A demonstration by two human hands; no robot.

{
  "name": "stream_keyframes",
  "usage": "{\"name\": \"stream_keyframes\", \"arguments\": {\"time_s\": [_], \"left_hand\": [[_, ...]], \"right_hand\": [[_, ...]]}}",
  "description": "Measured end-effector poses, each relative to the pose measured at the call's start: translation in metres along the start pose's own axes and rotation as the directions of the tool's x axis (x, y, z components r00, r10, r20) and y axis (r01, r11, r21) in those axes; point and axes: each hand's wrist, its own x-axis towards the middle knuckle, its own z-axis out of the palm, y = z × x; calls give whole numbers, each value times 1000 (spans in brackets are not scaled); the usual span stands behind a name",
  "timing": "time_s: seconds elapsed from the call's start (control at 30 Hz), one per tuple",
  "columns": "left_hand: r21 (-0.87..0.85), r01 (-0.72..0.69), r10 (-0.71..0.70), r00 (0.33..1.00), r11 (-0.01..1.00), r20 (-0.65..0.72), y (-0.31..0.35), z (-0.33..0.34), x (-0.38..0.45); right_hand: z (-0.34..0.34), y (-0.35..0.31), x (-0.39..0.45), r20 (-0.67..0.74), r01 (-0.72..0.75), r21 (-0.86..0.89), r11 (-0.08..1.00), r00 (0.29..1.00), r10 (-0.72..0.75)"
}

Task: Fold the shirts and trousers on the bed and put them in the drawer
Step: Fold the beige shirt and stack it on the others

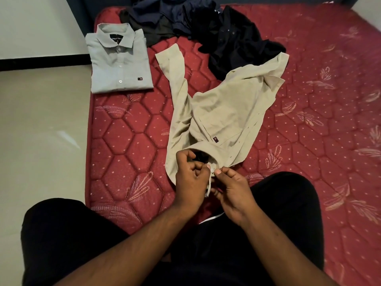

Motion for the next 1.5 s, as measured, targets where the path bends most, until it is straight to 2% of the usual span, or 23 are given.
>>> {"name": "stream_keyframes", "arguments": {"time_s": [0.23, 0.33, 0.43, 0.53, 0.7, 0.8, 0.87, 1.03, 1.23, 1.33, 1.4, 1.5], "left_hand": [[112, -198, 199, 980, 974, 6, -6, 3, -10], [184, -259, 254, 966, 948, 53, -15, 7, -14], [207, -258, 252, 966, 944, 57, -21, 11, -16], [141, -151, 155, 988, 978, -20, -21, 9, -14], [-37, 45, -47, 997, 998, -63, -17, 8, -8], [-62, 104, -110, 989, 993, -96, -16, 9, -6], [-59, 143, -148, 983, 988, -105, -16, 9, -4], [-137, 247, -263, 958, 959, -116, -13, 9, -4], [-187, 376, -384, 923, 907, -5, -4, 3, 2], [-138, 415, -401, 908, 899, 118, 8, 0, 11], [-83, 433, -419, 896, 898, 145, 11, 3, 13], [-180, 501, -482, 865, 846, 143, 14, 10, 12]], "right_hand": [[5, 5, -3, -48, 71, -53, 996, 996, -74], [13, 12, -5, -121, 115, -84, 990, 985, -124], [17, 21, -4, -205, 160, -114, 981, 962, -180], [15, 25, -4, -214, 224, -232, 947, 938, -274], [6, 20, -4, -140, 353, -516, 780, 864, -484], [1, 22, -1, -77, 387, -711, 587, 787, -612], [-3, 23, 0, 8, 425, -773, 471, 749, -662], [-10, 25, 4, 195, 490, -832, 261, 697, -690], [-14, 16, 9, 229, 487, -846, 218, 701, -676], [-15, 11, 7, 332, 517, -853, 71, 643, -691], [-16, 6, 6, 398, 528, -849, -33, 596, -697], [-23, -2, 9, 417, 544, -836, -74, 541, -730]]}}
